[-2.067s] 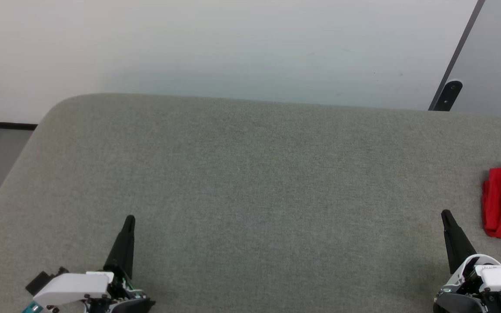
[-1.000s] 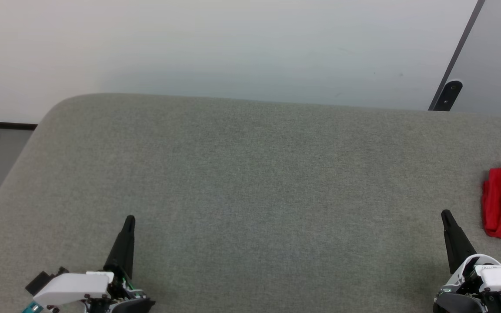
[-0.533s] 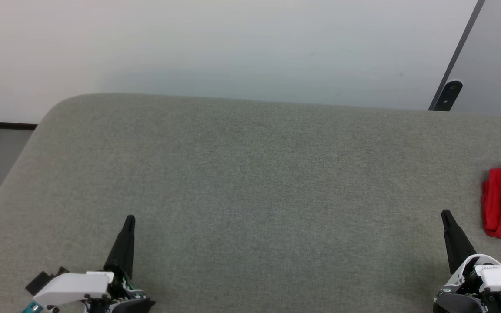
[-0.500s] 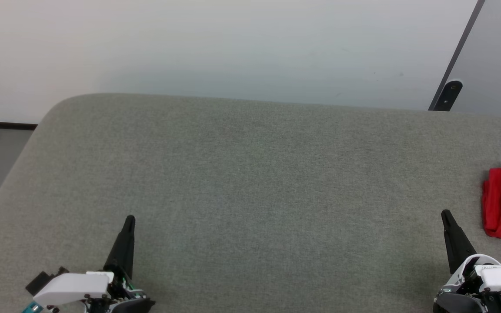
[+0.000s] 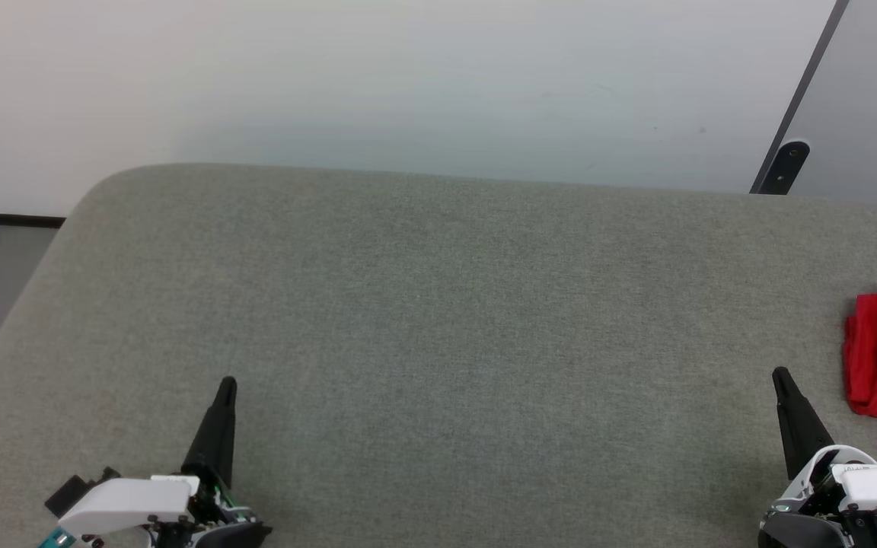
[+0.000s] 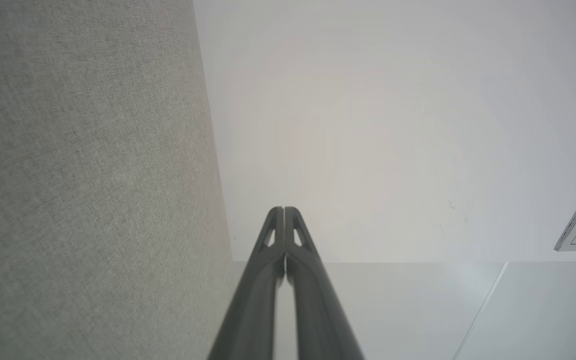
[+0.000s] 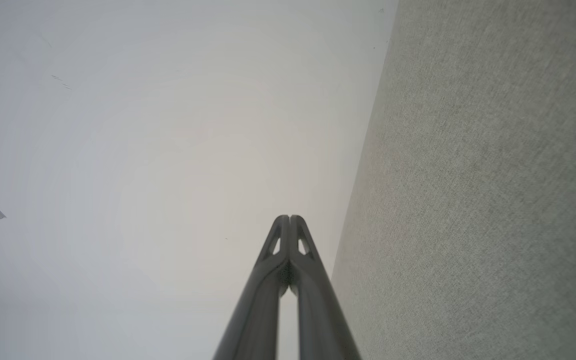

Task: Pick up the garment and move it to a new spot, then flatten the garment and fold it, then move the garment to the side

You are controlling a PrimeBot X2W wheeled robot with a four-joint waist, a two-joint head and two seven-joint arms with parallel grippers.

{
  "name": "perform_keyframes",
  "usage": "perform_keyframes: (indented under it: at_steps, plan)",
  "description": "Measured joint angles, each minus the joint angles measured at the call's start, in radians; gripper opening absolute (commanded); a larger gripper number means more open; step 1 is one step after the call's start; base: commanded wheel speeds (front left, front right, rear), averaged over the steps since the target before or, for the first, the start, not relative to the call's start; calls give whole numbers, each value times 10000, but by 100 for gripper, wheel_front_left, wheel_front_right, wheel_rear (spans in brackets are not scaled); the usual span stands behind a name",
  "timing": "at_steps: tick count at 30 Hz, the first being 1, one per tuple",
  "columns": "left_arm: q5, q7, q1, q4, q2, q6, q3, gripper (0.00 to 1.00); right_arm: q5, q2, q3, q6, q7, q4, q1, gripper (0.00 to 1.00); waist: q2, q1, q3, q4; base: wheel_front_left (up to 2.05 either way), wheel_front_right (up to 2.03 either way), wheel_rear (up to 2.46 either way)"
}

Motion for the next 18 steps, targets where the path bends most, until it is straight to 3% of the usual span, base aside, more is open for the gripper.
perform_keyframes:
  at_steps: [18]
  plan:
    - [0,0,0,0,0,0,2,0,0,0,0,0,0,0,0,0,0,0,0,0,0,0,0]
